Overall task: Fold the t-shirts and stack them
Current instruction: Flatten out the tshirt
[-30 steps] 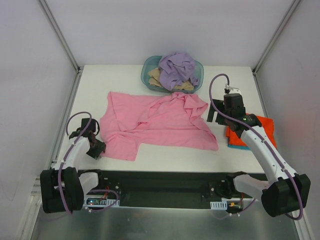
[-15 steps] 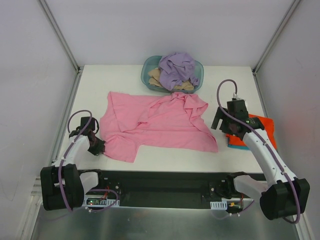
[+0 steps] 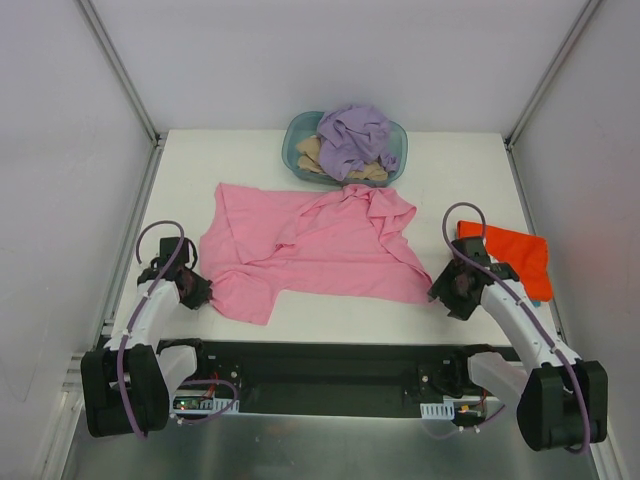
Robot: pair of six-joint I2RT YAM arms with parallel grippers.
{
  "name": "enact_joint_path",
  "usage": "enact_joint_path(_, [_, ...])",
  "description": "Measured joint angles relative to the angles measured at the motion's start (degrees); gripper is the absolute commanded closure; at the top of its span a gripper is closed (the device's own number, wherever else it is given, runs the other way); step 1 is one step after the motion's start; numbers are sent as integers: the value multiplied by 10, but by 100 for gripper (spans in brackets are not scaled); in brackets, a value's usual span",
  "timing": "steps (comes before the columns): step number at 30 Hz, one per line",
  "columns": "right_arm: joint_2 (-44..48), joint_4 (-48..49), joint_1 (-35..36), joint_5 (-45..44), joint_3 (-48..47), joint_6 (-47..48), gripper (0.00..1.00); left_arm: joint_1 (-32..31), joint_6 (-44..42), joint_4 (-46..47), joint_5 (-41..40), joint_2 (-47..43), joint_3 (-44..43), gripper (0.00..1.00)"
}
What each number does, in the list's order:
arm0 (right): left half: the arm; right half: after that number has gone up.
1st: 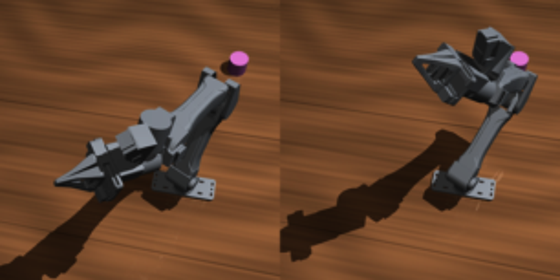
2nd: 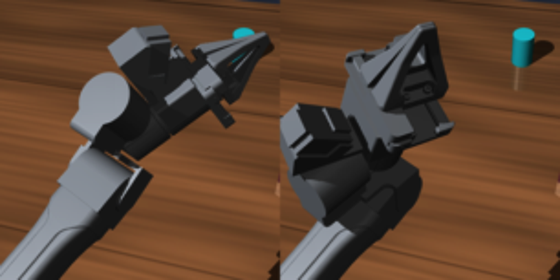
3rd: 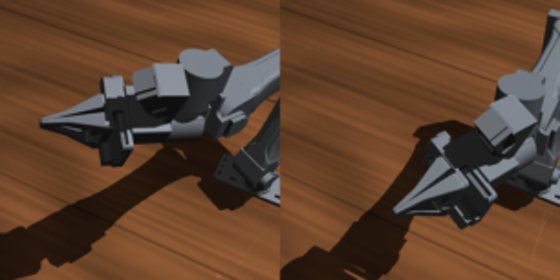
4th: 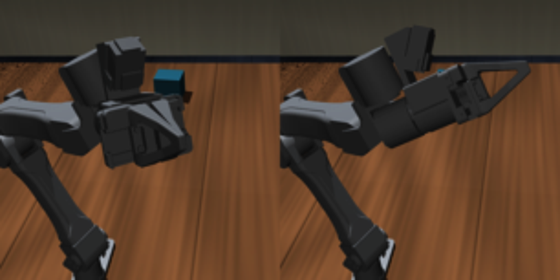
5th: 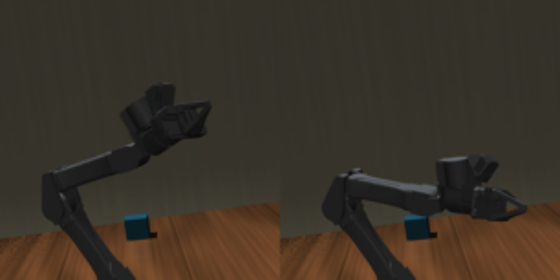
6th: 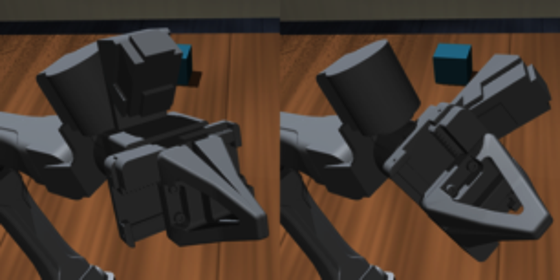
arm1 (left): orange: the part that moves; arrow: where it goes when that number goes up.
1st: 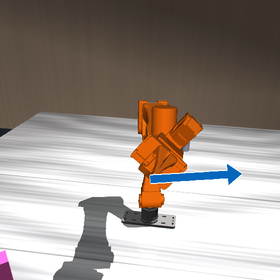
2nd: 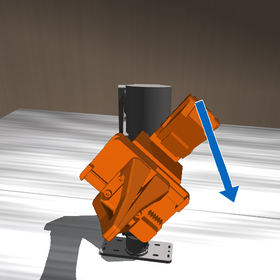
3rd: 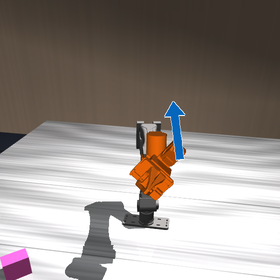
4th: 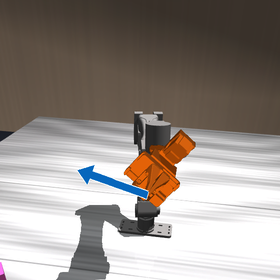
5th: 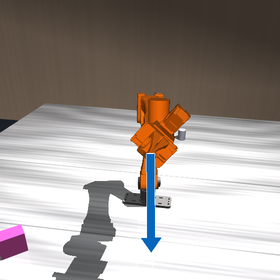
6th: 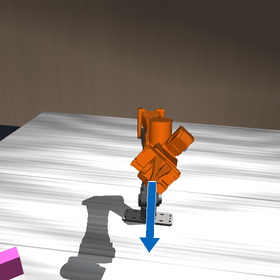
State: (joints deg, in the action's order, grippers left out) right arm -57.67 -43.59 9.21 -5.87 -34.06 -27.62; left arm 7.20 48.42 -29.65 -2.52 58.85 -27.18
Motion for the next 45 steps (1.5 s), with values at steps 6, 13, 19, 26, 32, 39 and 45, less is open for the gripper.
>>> enact_joint_path(6, [-17,62,0,6,7,-28,44,0,-1,9,9,-13,0,100])
enact_joint_path(13, [-54,108,0,30,10,-42,49,0,-1,12,10,-23,7,100])
enact_joint_path(19, [-70,122,0,32,25,-53,54,0,-1,13,10,-27,8,100])
enact_joint_path(26, [-82,130,0,32,32,-63,64,0,-1,13,10,-27,8,100])
enact_joint_path(32, [-95,130,-2,32,31,-65,86,0,-1,13,10,-27,8,100])
enact_joint_path(39, [-104,129,-1,33,21,-56,99,0,-1,12,26,-58,8,100])
enact_joint_path(45, [-36,99,28,22,-44,-4,99,0,-1,-3,80,-167,-20,100])
